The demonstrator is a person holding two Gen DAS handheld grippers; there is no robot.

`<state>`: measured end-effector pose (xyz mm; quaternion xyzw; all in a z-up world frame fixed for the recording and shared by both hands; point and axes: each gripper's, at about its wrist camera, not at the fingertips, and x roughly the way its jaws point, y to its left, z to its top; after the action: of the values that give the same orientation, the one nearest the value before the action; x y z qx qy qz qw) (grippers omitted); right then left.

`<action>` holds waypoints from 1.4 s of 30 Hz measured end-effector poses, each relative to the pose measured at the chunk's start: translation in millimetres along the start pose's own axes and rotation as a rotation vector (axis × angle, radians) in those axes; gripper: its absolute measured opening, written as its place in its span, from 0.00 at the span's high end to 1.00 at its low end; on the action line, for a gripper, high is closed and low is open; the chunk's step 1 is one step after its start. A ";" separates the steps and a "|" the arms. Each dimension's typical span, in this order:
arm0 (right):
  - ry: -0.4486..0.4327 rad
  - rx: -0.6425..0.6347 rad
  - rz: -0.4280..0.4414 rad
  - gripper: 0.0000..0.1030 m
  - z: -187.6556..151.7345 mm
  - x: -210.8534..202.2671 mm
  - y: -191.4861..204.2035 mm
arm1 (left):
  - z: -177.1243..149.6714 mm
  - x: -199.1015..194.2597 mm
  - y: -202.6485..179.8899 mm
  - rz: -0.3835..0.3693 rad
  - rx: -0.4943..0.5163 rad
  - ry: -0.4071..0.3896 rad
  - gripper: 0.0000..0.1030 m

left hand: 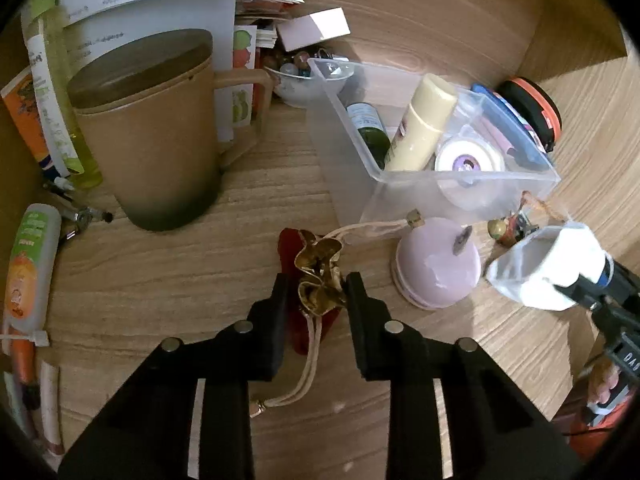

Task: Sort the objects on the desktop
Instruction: 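Grasp the red pouch's gold bow with the left gripper while the right gripper grasps the white pouch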

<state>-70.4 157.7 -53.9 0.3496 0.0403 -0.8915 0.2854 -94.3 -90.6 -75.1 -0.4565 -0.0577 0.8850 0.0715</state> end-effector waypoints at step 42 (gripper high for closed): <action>-0.196 -0.030 -0.015 0.76 64.4 -66.7 -29.2 | 55.9 -97.6 -68.6 -0.097 0.033 -0.292 0.78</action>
<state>-85.2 196.6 33.9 0.2559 0.0282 -0.9229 0.2864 -78.9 -42.7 46.6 -0.3185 -0.0750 0.9383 0.1123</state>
